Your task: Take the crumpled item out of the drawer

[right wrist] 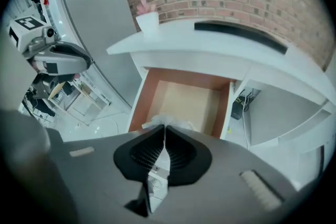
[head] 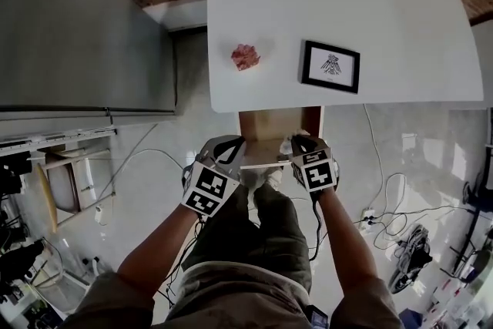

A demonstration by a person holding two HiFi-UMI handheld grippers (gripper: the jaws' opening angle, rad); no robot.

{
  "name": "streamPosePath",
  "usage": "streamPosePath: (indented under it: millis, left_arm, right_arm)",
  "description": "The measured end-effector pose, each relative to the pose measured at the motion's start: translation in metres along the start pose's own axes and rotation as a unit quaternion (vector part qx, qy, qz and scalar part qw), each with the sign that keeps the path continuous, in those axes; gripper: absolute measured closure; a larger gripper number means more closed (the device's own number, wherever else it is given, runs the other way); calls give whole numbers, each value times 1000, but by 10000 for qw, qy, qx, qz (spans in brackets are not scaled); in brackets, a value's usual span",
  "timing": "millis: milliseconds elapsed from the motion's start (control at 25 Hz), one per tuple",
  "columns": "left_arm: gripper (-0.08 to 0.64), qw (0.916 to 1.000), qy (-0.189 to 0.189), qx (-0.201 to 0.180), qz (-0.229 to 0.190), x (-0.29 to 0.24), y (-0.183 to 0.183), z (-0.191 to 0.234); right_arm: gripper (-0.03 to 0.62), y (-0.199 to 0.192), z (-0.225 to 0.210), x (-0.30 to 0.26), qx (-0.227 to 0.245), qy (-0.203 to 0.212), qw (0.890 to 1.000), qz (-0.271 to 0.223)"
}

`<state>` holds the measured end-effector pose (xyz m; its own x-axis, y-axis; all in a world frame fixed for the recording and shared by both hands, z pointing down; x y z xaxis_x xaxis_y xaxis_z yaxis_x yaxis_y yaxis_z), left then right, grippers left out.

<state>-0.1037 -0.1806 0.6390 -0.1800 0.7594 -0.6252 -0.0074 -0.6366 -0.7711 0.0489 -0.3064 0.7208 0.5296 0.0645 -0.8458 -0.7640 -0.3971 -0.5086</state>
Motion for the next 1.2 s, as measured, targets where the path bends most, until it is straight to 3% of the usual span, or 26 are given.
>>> streamPosePath:
  millis: [240,560,920,1200]
  left_arm:
    - [560,9993,51,-90,-349,29,54,-4]
    - [560,9952,78,-301,-929,76,131,-16]
    - [560,9808,259,-657,-1815,144,214,-27]
    - [560,9622,380,-1040,-2486,202,265,-42]
  right_arm:
    - [549,42,11,89,-142,-131,9949,-988]
    - [549,104,27,214,-139,-478,9734,-2234]
    - [549,153,49,336,-11,-762,9290,-3622]
    - [548,181,72,414,185,-1121,8843,-4529]
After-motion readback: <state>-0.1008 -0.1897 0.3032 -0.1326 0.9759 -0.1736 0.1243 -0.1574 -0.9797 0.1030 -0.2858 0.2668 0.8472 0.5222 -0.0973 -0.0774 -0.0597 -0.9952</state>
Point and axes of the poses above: the fingertips, and each gripper's own axes: x backward along the fingers, z to its left, y out of its top, the point moved 7 cm from there along x, backward along the fingers, and after that the axes turned 4 degrees about -z, right-handed, at the moved point
